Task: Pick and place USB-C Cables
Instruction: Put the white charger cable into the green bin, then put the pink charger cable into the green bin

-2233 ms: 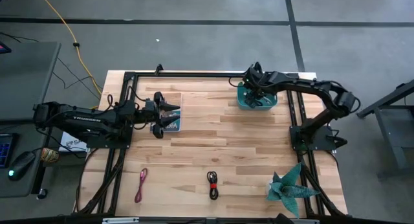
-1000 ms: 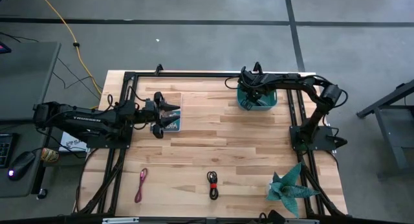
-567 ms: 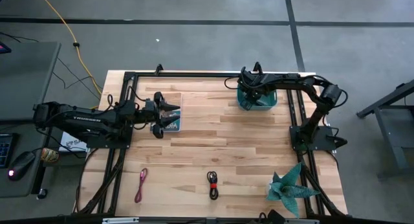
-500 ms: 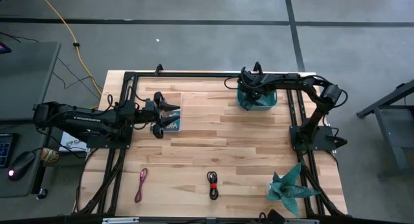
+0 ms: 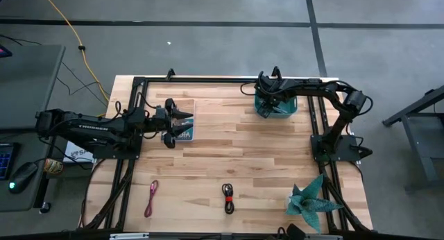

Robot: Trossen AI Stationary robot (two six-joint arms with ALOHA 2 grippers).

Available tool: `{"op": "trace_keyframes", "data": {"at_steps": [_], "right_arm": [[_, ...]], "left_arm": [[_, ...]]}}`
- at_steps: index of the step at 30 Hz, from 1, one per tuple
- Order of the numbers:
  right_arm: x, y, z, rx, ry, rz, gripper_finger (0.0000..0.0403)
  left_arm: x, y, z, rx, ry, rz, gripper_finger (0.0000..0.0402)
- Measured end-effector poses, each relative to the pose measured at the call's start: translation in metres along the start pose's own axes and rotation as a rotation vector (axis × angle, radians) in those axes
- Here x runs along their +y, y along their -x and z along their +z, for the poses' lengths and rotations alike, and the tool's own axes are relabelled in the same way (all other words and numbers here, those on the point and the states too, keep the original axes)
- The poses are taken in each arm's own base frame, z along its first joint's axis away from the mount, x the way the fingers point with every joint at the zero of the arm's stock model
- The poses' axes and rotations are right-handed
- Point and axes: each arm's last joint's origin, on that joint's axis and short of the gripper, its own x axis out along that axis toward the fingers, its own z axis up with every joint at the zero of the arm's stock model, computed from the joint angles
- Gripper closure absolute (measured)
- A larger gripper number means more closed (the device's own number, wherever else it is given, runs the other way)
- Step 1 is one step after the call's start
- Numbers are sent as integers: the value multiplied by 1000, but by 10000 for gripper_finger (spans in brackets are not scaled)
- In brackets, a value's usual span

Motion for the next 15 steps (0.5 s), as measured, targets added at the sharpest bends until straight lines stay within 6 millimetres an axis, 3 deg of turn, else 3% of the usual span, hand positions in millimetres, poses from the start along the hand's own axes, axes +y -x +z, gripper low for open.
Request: {"op": "trace_keyframes", "data": {"at_steps": [6, 15], "right_arm": [[-4, 22, 8, -33, 0, -5, 229], [-18, 105, -5, -246, -48, 18, 229]], "left_arm": [[0, 0, 0, 0, 0, 0, 220], [0, 0, -2, 16, 0, 1, 220]]}}
